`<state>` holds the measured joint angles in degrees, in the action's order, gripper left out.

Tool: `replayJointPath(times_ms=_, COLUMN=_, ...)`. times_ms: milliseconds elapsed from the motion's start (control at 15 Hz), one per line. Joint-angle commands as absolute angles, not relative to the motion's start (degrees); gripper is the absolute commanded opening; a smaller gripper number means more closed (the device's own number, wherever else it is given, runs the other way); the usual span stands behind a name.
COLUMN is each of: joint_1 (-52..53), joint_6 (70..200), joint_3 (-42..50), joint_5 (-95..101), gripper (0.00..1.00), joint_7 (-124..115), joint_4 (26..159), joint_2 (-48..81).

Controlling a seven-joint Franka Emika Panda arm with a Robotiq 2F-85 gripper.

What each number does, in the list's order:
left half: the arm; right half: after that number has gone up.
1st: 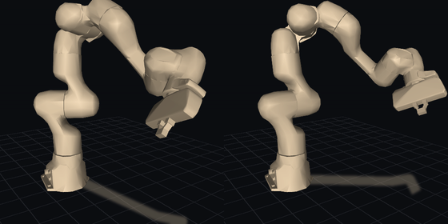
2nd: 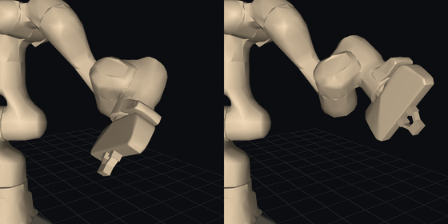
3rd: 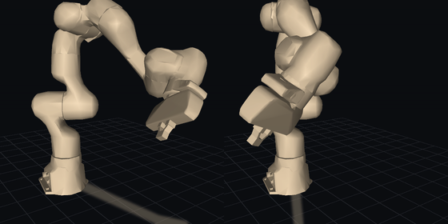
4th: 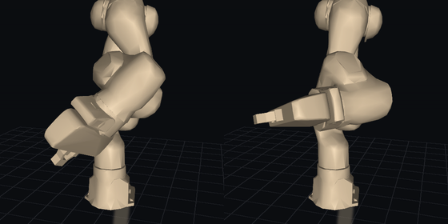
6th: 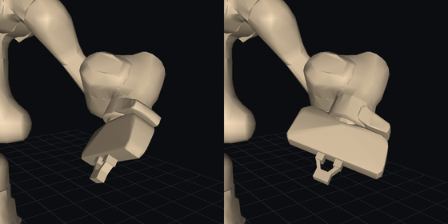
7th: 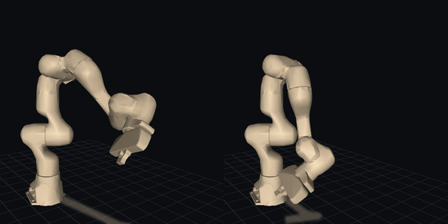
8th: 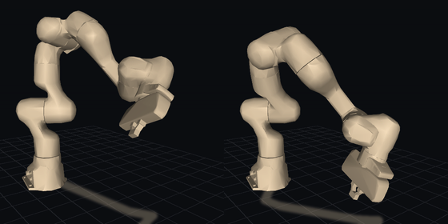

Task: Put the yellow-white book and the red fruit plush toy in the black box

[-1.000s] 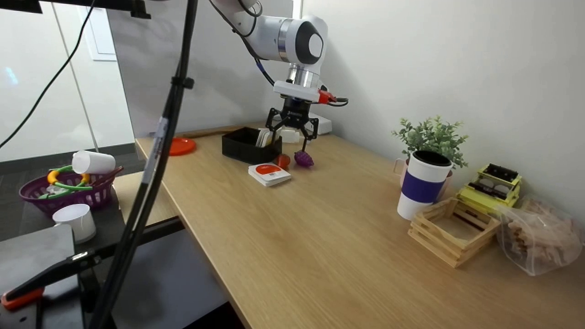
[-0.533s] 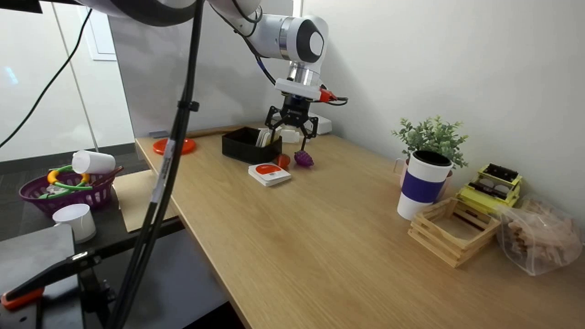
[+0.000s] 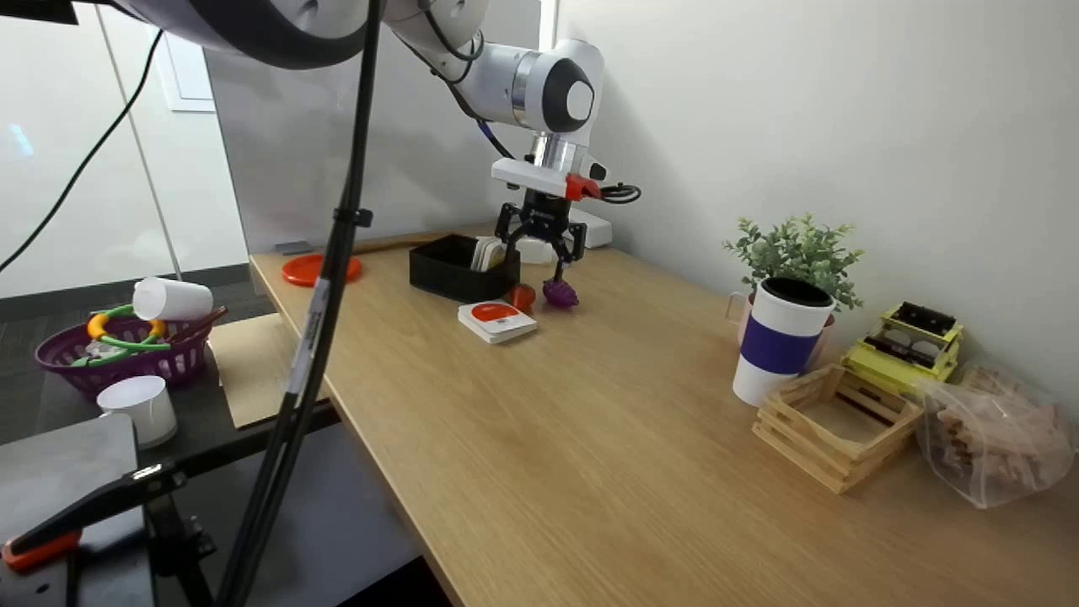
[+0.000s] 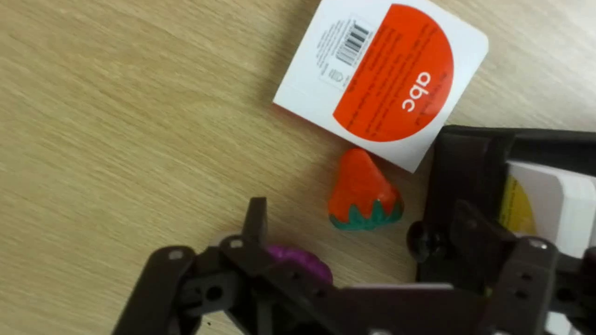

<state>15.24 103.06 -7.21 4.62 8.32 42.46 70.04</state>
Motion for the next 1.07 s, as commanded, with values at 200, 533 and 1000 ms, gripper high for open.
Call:
replayJointPath(times_ms=200, joint_1=15.03, joint_6=103.60, joint_3=-7.44, joint_5=3.07, gripper=1.00, joint_7=2.01, joint_4=41.56, joint_2=71.79)
replayJointPath(times_ms=533, joint_1=14.35, joint_6=104.66, joint_3=-8.17, joint_5=2.51, gripper=1.00, joint_7=4.32, joint_4=43.32, joint_2=70.16)
replayJointPath(times_ms=1000, joint_1=14.90, joint_6=104.06, joint_3=-7.51, joint_5=2.93, gripper=1.00, joint_7=4.00, joint_4=40.44, joint_2=71.88)
